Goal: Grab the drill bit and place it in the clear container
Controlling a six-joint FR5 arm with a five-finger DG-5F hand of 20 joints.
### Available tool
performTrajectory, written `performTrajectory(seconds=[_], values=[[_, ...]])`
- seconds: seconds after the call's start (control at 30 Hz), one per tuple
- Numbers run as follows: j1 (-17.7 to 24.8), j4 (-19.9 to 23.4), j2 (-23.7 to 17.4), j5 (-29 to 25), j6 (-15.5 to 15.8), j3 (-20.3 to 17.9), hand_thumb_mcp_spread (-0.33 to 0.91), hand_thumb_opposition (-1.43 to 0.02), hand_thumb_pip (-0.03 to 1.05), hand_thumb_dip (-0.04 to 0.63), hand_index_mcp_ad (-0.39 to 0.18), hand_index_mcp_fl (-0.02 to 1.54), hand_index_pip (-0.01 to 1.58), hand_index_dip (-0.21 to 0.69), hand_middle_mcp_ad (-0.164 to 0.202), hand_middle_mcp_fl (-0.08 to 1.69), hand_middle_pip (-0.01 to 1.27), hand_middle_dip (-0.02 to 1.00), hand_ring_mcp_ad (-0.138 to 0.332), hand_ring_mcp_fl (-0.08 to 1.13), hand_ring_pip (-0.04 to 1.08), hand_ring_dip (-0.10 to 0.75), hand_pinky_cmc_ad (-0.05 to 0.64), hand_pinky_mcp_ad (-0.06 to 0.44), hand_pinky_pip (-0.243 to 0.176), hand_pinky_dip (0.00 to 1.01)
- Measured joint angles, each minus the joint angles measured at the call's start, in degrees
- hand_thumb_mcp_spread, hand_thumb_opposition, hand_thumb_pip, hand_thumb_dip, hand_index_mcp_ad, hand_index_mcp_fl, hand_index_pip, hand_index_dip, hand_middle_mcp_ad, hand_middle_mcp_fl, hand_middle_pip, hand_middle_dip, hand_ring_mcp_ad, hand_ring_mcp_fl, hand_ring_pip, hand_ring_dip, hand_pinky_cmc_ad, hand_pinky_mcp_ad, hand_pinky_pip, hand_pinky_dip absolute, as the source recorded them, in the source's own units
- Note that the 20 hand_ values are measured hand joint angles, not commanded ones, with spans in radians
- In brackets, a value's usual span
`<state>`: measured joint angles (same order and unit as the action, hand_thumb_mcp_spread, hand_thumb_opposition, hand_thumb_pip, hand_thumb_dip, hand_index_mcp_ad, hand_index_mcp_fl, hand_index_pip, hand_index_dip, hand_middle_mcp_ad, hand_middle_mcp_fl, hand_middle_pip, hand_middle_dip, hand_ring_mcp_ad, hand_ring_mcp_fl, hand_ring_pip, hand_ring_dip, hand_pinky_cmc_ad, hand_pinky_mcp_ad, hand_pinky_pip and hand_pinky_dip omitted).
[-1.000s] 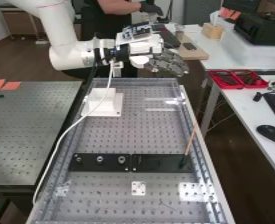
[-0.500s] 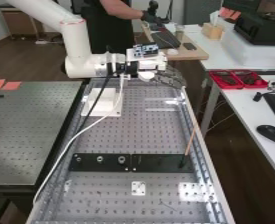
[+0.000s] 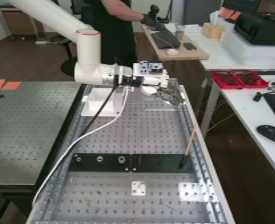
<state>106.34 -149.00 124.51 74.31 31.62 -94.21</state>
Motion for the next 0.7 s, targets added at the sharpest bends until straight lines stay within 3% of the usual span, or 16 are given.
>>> performTrajectory(seconds=[0.3,0.7], values=[[0.0,-2.5,0.7,-0.4,-0.3,1.2,0.6,-0.96,0.42,0.297,-0.164,0.84,1.14,0.222,0.04,0.46,0.13,0.57,0.183,0.32,0.1,0.471,0.438,0.246,0.127,0.38],[-0.1,-3.2,0.3,-0.3,-0.3,1.5,0.6,-0.96,0.42,0.297,-0.164,0.84,1.14,0.218,0.044,0.46,0.13,0.57,0.18,0.32,0.1,0.471,0.436,0.246,0.127,0.38]])
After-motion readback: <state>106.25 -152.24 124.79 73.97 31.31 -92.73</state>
